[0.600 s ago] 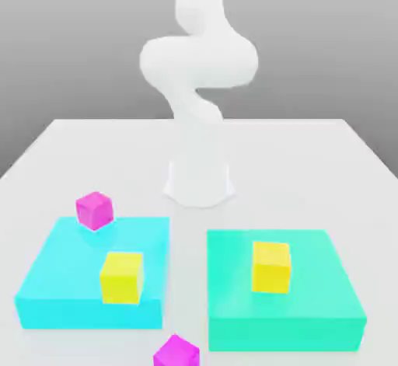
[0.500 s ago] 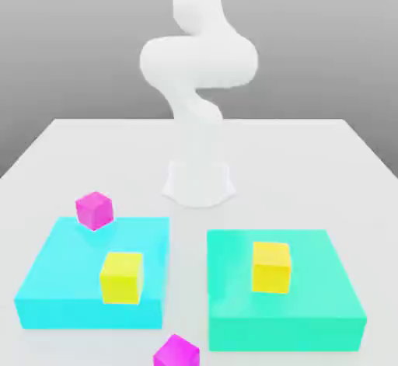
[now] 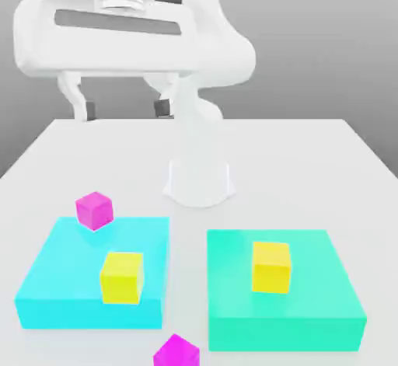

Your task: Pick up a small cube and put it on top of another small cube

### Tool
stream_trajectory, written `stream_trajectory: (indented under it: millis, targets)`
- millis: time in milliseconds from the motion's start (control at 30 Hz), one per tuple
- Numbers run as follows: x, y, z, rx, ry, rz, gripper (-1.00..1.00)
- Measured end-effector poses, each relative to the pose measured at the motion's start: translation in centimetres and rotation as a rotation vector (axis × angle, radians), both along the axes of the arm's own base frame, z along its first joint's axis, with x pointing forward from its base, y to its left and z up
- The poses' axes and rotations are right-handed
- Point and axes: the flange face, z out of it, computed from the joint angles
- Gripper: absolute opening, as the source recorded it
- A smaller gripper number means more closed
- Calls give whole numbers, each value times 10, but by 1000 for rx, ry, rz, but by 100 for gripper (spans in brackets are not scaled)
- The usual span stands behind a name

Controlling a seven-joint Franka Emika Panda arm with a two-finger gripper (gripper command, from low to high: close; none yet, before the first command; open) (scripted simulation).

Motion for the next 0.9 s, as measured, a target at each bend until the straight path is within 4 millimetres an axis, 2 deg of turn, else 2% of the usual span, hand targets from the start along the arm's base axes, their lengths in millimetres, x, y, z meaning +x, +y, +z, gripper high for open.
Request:
stream_trajectory:
  millis: [233,467,600,900]
  targets:
    - [-5,-10,-89,-111,128,302,0]
    - [-27,-22,-160,-208,250,614,0]
    - [-30,-22,-176,-223,268,687,0]
    - [-26,-20,-206,-222,262,697,0]
